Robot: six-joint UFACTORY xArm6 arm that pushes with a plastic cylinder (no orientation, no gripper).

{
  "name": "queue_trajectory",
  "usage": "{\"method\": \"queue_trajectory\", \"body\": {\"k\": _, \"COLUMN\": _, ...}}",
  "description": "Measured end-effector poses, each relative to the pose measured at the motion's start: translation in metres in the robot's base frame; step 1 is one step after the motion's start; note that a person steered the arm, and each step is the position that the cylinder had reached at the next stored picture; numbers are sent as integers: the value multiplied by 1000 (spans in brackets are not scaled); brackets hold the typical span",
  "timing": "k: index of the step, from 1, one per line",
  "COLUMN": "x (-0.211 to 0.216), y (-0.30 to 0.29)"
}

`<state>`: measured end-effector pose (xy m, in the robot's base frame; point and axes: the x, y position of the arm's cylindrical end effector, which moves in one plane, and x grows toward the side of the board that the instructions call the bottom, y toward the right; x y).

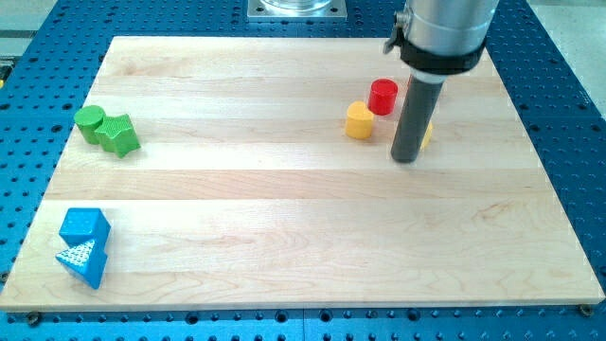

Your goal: Place your arm at the bottom of the green star

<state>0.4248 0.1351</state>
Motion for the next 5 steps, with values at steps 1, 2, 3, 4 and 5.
{"method": "queue_trajectory", "body": {"k": 1, "x": -2, "y": 0}}
{"method": "queue_trajectory", "body": {"k": 2, "x": 37, "y": 1}}
{"method": "queue_trajectory", "body": {"k": 3, "x": 84, "y": -6}}
{"method": "queue_trajectory", "body": {"k": 4, "x": 86, "y": -69}}
{"method": "queue_trajectory", "body": {"k": 5, "x": 83, "y": -149}}
